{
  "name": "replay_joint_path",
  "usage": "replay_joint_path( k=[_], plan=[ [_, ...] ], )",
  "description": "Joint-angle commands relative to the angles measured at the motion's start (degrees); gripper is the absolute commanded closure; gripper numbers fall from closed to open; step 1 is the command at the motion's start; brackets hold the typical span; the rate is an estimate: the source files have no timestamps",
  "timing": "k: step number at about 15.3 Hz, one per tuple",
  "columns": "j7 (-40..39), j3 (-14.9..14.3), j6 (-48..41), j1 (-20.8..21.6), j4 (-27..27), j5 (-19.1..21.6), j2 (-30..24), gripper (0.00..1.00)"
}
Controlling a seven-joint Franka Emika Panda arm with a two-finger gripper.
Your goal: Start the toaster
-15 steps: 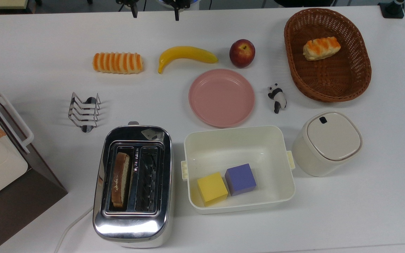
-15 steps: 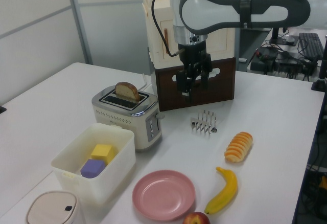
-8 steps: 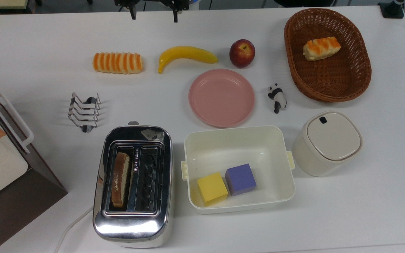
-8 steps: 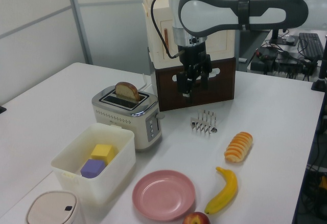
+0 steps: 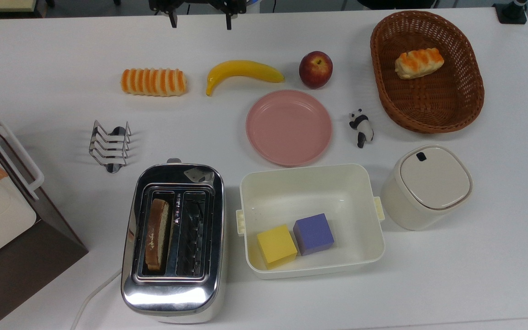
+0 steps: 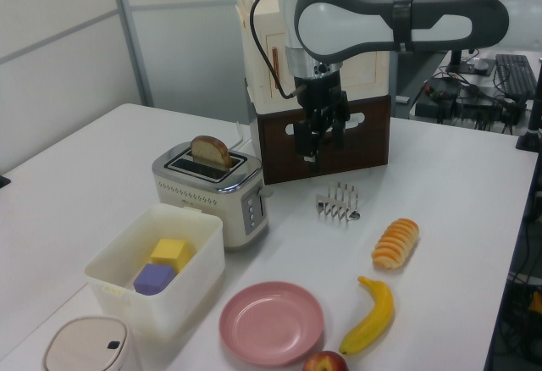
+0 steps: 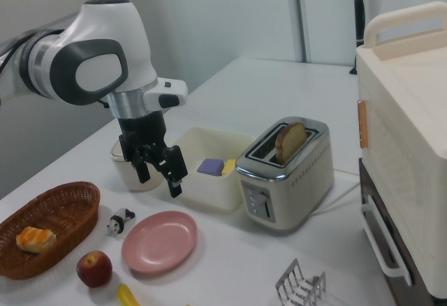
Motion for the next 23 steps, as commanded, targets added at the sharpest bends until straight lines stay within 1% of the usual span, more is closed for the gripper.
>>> replay_joint_path(
  k=[1, 2, 4, 5, 7, 8, 9, 10, 11, 12, 14, 16, 18, 21, 23],
  plan=[
    [-1.46, -0.33, -0.25, 0.57, -0.03, -0.65, -0.06, 0.0],
    [-1.46, -0.33, -0.25, 0.57, -0.03, -0.65, -0.06, 0.0],
    [-2.25, -0.33, -0.25, 0.57, -0.03, -0.65, -0.06, 0.18],
    [-3.13, -0.33, -0.25, 0.4, -0.03, -0.47, -0.06, 0.29],
    [-3.4, -0.42, 0.7, -0.39, 0.32, 0.41, 0.2, 0.7],
    [-3.66, -0.5, 2.97, -0.92, 0.5, 0.67, 0.64, 0.86],
    [-4.27, -0.51, 5.87, -1.18, 0.5, 1.19, 1.08, 0.93],
    [-4.54, -0.51, 8.51, -1.53, 0.5, 1.63, 1.6, 0.95],
    [-4.54, -0.59, 10.54, -1.8, 0.67, 1.64, 2.65, 0.99],
    [-4.63, -0.59, 12.12, -1.89, 1.54, 1.55, 3.97, 1.0],
    [-4.72, -0.59, 14.76, -2.06, 3.66, 1.29, 7.74, 1.0],
    [-4.72, -0.68, 17.57, -3.2, 5.23, 1.02, 11.17, 1.0],
    [-4.72, -0.68, 20.47, -3.47, 5.6, 0.67, 13.64, 1.0],
    [-4.37, -0.68, 28.55, -4.09, 5.68, 0.76, 18.21, 1.0],
    [-4.45, -0.68, 31.37, -4.17, 5.95, 0.67, 20.76, 1.0]
  ],
)
